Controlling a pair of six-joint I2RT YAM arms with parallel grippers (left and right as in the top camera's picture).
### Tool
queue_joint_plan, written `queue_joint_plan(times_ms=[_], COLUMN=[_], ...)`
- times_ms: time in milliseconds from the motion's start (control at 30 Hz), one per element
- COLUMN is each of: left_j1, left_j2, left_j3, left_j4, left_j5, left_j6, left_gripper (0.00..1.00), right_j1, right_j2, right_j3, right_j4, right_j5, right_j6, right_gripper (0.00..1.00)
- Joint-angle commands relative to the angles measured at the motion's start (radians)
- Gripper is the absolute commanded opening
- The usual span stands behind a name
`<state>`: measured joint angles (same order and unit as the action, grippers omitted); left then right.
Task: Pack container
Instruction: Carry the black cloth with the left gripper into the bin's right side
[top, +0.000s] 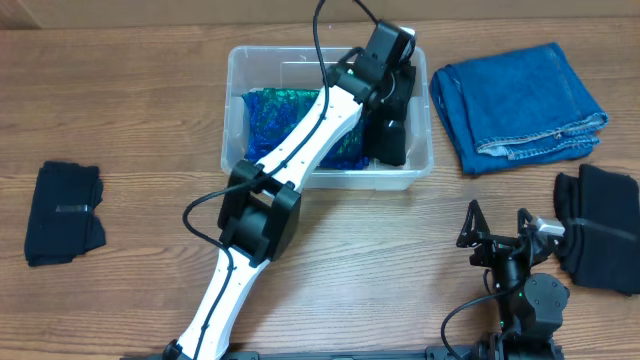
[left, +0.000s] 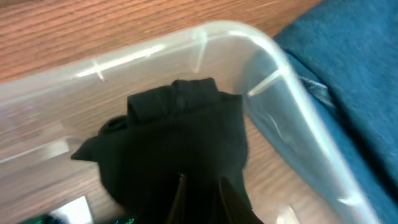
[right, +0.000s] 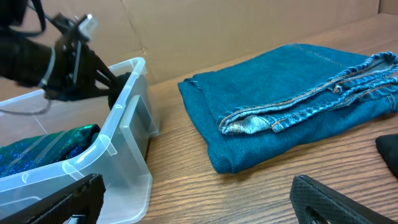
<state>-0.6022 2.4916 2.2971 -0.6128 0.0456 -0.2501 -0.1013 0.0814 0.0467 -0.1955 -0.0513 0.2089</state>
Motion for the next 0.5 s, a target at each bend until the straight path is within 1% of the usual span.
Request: queue_joint_plan(times_ms=[0,133,233,300,367,433,467], left_j1=[-0.002,-0.002,-0.002,-0.002,0.002,0.003,0.005], left_j2=[0.007,0.007,0.007,0.006,0.001,-0.003,-0.003], left_j3=[-0.106,-0.159,-0.160,-0.151,-0.071,0.043,0.098], left_j4=[0.055,0.064,0.064,0.067,0.020,-0.060,-0.104], left_j5=[-0.027,-0.027,-0.027,-0.027,-0.026,-0.027,-0.027], left_j6=[0.026,0.026,0.026,0.028,0.046,0.068,0.079], left_gripper=[0.19,0.20,0.20,0.22,0.26,0.31,0.36], right_j1=[0.005,0.005,0.005,0.005,0.005,0.005,0.005], right_j2=[-0.005,-0.005,-0.005,-0.005,-0.005,-0.005,-0.005], right_j3=[0.012,0.012,0.012,0.012,0.012,0.012,0.012], right_j4=[-0.001,-0.001,-0.001,-0.001,-0.001,-0.001,-0.001], right_j5=[0.002,0.002,0.002,0.002,0.002,0.002,0.002], right_j6=[0.000,0.000,0.000,0.000,0.000,0.000,0.000], right_gripper=[1.00,1.00,1.00,1.00,1.00,1.00,1.00])
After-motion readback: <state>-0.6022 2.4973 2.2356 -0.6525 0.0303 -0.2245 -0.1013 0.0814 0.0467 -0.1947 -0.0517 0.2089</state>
